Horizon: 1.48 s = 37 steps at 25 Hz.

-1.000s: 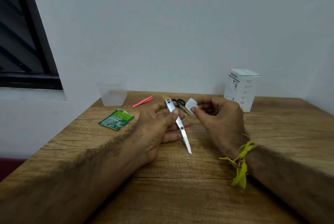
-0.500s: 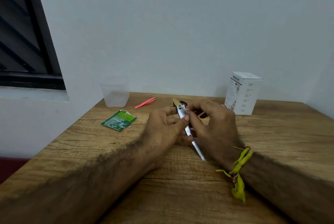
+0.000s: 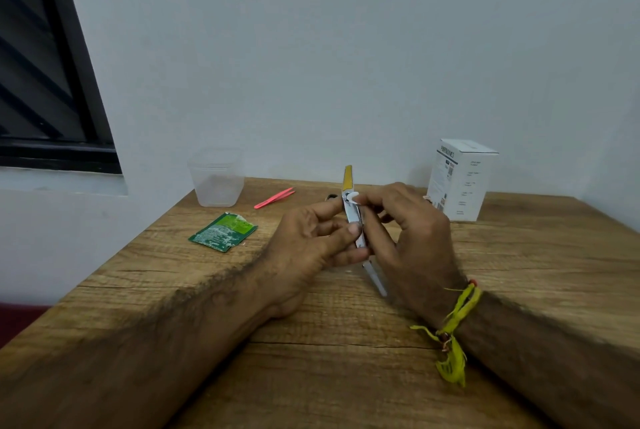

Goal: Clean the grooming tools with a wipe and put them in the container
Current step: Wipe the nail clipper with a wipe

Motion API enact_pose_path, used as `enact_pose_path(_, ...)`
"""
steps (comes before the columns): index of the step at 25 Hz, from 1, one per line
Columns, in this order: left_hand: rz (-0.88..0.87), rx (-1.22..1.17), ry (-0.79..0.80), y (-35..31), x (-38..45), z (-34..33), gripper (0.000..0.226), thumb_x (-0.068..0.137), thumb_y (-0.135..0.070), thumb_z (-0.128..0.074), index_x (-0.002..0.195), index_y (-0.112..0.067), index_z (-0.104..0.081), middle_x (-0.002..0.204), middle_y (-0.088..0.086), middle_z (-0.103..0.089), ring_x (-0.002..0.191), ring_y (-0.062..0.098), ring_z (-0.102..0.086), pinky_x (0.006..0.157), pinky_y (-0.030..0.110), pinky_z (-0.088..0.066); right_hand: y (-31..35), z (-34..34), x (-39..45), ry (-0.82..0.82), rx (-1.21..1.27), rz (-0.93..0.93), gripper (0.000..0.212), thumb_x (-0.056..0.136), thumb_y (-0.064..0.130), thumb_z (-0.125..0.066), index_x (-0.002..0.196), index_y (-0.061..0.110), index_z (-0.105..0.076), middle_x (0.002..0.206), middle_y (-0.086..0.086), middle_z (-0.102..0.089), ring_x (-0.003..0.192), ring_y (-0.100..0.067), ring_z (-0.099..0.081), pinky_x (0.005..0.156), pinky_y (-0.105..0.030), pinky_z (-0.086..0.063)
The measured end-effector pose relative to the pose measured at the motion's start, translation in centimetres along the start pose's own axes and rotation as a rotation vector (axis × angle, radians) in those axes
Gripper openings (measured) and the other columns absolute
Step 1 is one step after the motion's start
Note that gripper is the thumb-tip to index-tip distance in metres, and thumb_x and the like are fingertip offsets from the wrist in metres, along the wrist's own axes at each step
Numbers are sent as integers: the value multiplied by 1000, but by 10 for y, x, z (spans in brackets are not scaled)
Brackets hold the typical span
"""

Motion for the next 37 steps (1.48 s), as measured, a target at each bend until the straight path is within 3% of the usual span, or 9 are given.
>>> enact_pose_path(5, -9, 11, 79, 2, 2, -1, 27, 99, -1, -56, 123, -7, -67, 96, 10, -74, 81, 12, -71, 70, 23, -59, 0, 3, -1, -32, 69, -21, 14, 87, -1, -67, 98, 5, -72, 90, -1, -69, 84, -17, -63, 71, -40, -52)
enact_pose_path(10, -45, 128, 96, -1, 1, -3, 30, 97, -4, -62, 125, -10, -67, 97, 15, -69, 82, 18, -71, 63, 26, -60, -4, 4, -1, -63, 117, -79, 17, 85, -3, -68, 96, 9, -73, 86, 3, -68, 82, -13, -63, 66, -35, -52)
enact_pose_path(14, -115, 217, -8, -5, 2, -1, 37, 87, -4, -74, 121, -18, -72, 87, 17, -70, 73, 20, -73, 61, 28, -59, -3, 6, 0, -67, 83, -46, 16, 86, -2, -68, 98, 7, -73, 91, 3, -69, 86, -12, -64, 70, -35, -53)
enact_pose_path(18, -139, 200, -72, -3, 2, 0, 42, 85, 4, -73, 119, -20, -72, 88, 16, -76, 70, 21, -75, 59, 26, -59, 2, 0, -1, 10, -64, 15, 13, 90, 7, -62, 99, 6, -72, 95, -2, -67, 87, -16, -64, 74, -40, -53)
enact_pose_path(23, -112, 132, 83, -4, 1, -6, 51, 94, 5, -62, 141, -12, -53, 110, 15, -75, 92, 31, -76, 61, 24, -59, -8, 5, 1, -13, 36, -59, 15, 87, -3, -67, 98, 5, -74, 92, -1, -68, 86, -11, -64, 75, -32, -54)
enact_pose_path(26, -101, 82, 54, -4, 2, -2, 61, 90, 3, -67, 145, -11, -48, 105, 18, -76, 84, 26, -76, 55, 21, -57, -12, 6, 4, -29, 105, -93, 16, 84, -6, -69, 95, 4, -74, 90, -2, -69, 85, -8, -64, 75, -23, -53)
enact_pose_path(29, -73, 6, 6, -3, 2, 2, 69, 79, -6, -75, 142, -17, -51, 99, 18, -77, 74, 22, -76, 54, 20, -55, -11, 5, 2, -26, 120, -73, 14, 84, -6, -69, 94, 2, -74, 89, -4, -69, 85, -9, -65, 74, -20, -52)
enact_pose_path(32, -48, -41, 6, -1, 3, 3, 66, 74, -10, -78, 135, -23, -57, 97, 19, -77, 76, 24, -77, 57, 20, -55, -9, 5, 1, -55, 126, -82, 17, 84, -8, -68, 96, 2, -73, 89, -4, -68, 85, -8, -64, 75, -16, -50)
enact_pose_path(37, -37, -84, -5, -1, 3, 3, 60, 70, -9, -79, 125, -28, -64, 99, 19, -77, 79, 28, -77, 64, 22, -59, -8, 6, 1, -36, 118, -71, 16, 85, -7, -67, 97, 1, -73, 89, -6, -67, 83, -12, -65, 74, -22, -54)
Point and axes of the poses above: each hand's wrist, its own x-axis towards the middle knuckle, its own z-axis out of the back of the hand, y = z × x, the point moved 5 cm from there along x, towards the middle knuckle
